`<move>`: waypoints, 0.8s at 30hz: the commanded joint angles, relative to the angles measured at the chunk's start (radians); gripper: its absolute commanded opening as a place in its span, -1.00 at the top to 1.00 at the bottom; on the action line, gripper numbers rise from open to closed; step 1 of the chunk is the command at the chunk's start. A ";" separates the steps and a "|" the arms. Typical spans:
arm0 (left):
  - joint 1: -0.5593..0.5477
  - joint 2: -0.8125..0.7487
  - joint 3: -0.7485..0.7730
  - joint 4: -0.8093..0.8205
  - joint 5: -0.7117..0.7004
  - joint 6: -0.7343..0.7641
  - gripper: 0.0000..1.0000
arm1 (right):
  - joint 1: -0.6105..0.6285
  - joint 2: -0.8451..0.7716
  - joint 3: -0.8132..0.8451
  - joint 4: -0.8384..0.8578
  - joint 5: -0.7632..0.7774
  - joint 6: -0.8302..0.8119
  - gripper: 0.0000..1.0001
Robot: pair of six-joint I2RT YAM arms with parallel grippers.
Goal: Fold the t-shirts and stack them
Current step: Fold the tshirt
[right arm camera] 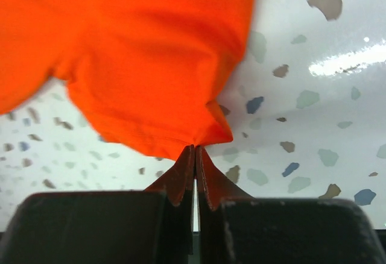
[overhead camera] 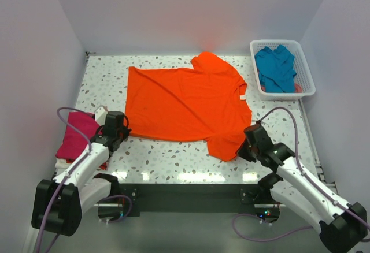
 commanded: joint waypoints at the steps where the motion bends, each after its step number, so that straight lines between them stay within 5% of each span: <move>1: 0.013 -0.045 0.029 -0.016 -0.032 0.023 1.00 | 0.005 -0.077 0.120 -0.063 0.040 -0.038 1.00; 24: 0.013 -0.275 0.030 -0.310 -0.083 -0.035 1.00 | 0.005 -0.156 0.304 -0.126 0.097 -0.163 1.00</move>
